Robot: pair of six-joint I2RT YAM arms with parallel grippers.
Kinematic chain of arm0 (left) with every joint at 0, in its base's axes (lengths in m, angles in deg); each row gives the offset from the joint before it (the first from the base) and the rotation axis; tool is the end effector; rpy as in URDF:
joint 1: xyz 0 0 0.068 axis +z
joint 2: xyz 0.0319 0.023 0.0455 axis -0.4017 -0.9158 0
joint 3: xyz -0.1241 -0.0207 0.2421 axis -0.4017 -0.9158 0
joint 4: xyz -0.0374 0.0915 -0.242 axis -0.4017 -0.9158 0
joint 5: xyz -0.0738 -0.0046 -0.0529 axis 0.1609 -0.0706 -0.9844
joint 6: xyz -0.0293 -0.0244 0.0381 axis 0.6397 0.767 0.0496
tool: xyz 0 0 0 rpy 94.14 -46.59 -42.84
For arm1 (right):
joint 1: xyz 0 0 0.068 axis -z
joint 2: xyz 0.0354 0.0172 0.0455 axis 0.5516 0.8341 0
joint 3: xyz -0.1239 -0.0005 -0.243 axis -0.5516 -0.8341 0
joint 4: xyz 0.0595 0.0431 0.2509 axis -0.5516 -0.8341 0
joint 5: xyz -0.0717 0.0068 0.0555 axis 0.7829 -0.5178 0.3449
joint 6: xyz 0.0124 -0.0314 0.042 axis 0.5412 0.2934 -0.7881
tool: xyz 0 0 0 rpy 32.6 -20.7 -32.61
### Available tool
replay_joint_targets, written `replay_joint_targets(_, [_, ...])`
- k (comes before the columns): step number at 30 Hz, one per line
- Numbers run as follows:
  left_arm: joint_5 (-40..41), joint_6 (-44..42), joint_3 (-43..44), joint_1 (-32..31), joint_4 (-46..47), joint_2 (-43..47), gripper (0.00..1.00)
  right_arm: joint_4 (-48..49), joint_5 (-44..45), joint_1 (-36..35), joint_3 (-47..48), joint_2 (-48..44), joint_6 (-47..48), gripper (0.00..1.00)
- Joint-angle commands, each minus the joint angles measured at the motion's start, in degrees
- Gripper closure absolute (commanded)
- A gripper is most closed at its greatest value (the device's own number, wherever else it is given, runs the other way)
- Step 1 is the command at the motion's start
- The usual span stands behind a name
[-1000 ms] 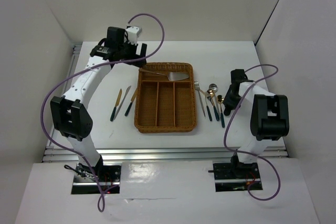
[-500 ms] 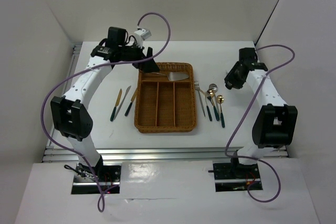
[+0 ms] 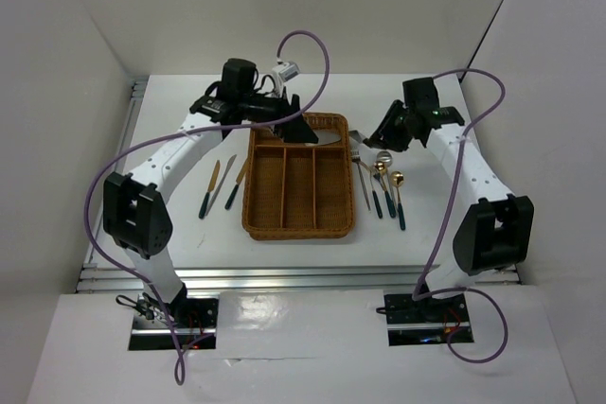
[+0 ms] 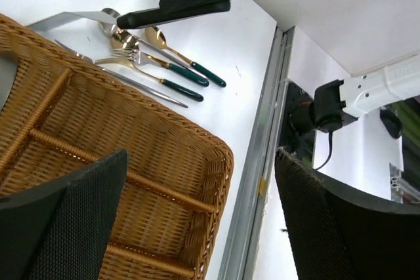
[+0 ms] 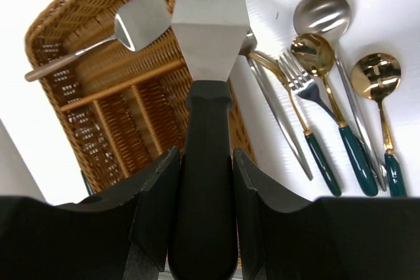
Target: Sort the eating utensils into containers
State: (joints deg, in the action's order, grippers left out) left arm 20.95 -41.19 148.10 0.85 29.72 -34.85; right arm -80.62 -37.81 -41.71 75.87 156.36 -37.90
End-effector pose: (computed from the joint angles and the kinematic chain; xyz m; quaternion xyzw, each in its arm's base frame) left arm 0.3646 -0.1842 0.3594 0.3040 0.7381 -0.5006 0.3349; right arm 0.3339 0.0514 0.3084 0.2349 0.9119 0.1704 0.2901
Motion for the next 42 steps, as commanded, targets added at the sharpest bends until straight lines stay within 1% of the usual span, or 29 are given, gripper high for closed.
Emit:
replay_joint_targets(1, [-0.42, 7.38, -1.66, 0.07, 6.25, 1.76, 0.04, 3.18, -1.16, -1.09, 3.77, -4.43, -0.94, 1.0])
replay_joint_targets(2, [-0.42, 9.13, -1.66, 0.07, 6.78, 1.76, 0.04, 3.18, -1.16, -1.09, 5.6, -4.44, -0.94, 1.0])
replay_joint_targets(5, [0.11, 10.55, -2.89, 0.07, 8.27, 1.23, 0.04, 0.12, -1.16, -1.7, 9.46, -2.6, 0.37, 1.0])
replay_joint_targets(7, [-1.91, 11.08, -3.42, 0.07, 8.89, 0.7, 0.04, -1.21, -1.16, -1.7, 11.76, -1.81, 0.9, 1.0])
replay_joint_targets(9, [-3.14, 14.49, -3.42, 0.07, 11.08, 0.01, 0.04, -2.35, -1.16, -1.7, 14.74, -1.11, 1.43, 1.0])
replay_joint_targets(11, [-6.91, 18.01, -4.04, 0.07, 15.11, -0.7, 0.04, -2.36, -2.91, -1.7, 16.68, -1.1, 2.04, 1.0])
replay_joint_targets(12, [-7.97, 22.46, -5.6, 0.07, 20.7, -1.31, 0.04, -2.88, -3.61, -1.7, 18.34, -0.49, 2.05, 1.0])
replay_joint_targets(13, [-9.46, 24.6, -6.32, 0.07, 23.71, -1.84, 0.04, -3.41, -4.75, -1.7, 19.32, -0.48, 2.05, 1.0])
replay_joint_targets(16, [-9.47, 29.44, -7.03, 0.07, 28.92, -2.46, 0.04, -4.81, -4.15, -2.32, 22.56, 0.04, 2.05, 1.0])
replay_joint_targets(18, [-9.47, 30.15, -6.32, 0.07, 28.93, -3.95, 0.04, -5.52, -4.15, -2.32, 23.11, 0.04, 2.57, 1.0])
replay_joint_targets(21, [-7.9, 30.68, -4.57, 0.07, 26.56, -4.66, 0.04, -5.52, -5.02, -2.85, 23.11, 0.04, 3.1, 1.0])
replay_joint_targets(24, [-7.37, 31.91, -4.56, 1.47, 26.56, -5.18, 0.04, -4.39, -7.57, -2.85, 23.11, 1.35, 3.62, 1.0])
replay_joint_targets(25, [-7.89, 32.43, -5.7, 3.04, 26.56, -4.31, 0.04, -3.86, -8.18, -2.85, 23.72, 2.58, 3.63, 1.0])
replay_joint_targets(28, [-7.89, 31.66, -6.5, 5.24, 25.6, -1.86, 0.04, -3.06, -10.2, -2.85, 24.42, 4.52, 3.63, 1.0])
replay_joint_targets(29, [-7.89, 30.08, -6.5, 6.99, 24.63, -1.32, 0.04, -2.28, -10.21, -3.37, 25.64, 5.83, 3.63, 1.0])
replay_joint_targets(33, [-7.19, 25.51, -5.88, 10.78, 19.44, -0.17, 0.04, -0.86, -10.74, -3.89, 28.28, 9.26, 3.63, 1.0])
replay_joint_targets(36, [-10.43, 21.29, -4.48, 11.32, 18.65, -0.7, 0.04, -0.86, -11.35, -4.42, 31.36, 12.43, 4.76, 1.0])
replay_joint_targets(39, [-9.92, 17.51, -3.95, 10.26, 17.51, -1.75, 0.04, -0.86, -11.35, -5.56, 33.38, 14.72, 5.29, 1.0])
replay_joint_targets(42, [-10.96, 16.36, -3.95, 9.12, 16.98, -3.07, 0.04, -1.39, -11.35, -6.1, 34.18, 16.91, 5.3, 1.0])
